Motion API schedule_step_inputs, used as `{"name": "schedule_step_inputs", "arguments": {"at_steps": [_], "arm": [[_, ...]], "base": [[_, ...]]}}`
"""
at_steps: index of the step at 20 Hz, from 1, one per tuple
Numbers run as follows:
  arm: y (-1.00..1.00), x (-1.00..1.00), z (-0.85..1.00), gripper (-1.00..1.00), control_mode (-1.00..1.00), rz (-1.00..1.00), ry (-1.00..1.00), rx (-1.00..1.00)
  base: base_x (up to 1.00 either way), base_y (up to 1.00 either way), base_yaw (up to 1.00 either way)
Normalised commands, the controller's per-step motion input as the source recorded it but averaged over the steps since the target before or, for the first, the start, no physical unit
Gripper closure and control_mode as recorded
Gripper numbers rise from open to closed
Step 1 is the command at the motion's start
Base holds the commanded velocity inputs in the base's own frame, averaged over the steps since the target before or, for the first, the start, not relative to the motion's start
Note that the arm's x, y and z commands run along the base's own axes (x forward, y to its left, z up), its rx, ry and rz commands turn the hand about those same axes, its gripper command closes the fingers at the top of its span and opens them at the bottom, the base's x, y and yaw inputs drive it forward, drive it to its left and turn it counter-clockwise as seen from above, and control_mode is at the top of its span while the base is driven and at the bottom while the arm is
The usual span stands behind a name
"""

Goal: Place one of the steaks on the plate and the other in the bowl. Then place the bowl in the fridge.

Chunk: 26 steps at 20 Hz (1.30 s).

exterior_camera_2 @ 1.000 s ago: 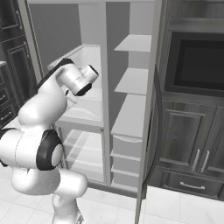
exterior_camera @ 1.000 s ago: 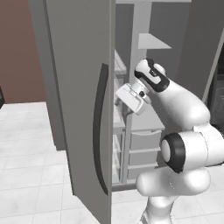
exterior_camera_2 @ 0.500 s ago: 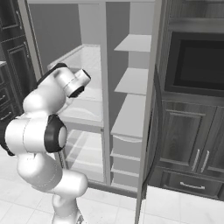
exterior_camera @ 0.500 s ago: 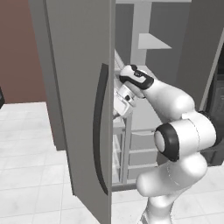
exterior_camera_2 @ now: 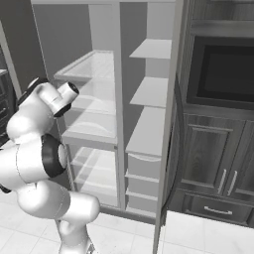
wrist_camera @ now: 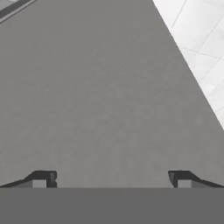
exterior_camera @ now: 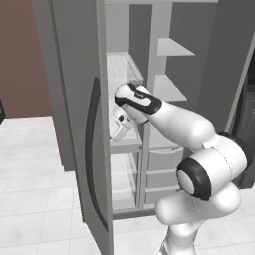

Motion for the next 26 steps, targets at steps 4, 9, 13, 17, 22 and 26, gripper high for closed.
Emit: {"name": "schedule_step_inputs", "arguments": {"at_steps": [4,9,13,17,22,26], "arm": [[0.76,-0.31,0.00,-1.00,-1.00,-0.34,-0.01,-0.01],[0.45,0.01,0.13,-1.00,-1.00,-0.17,0.01,-0.07],[0.03,0.09,0.29,-1.00,-1.00,-0.01,0.12,-0.09],[0.05,0.23,0.21,-1.00,-1.00,0.00,0.16,-0.11],[0.40,0.16,-0.18,-1.00,-1.00,0.01,-0.02,0.00],[0.34,0.01,-0.13,-1.00,-1.00,0.00,-0.06,0.00]], "base": [[0.00,0.00,0.00],[0.00,0.00,0.00],[0.00,0.00,0.00],[0.00,0.00,0.00],[0.00,0.00,0.00],[0.00,0.00,0.00]]}}
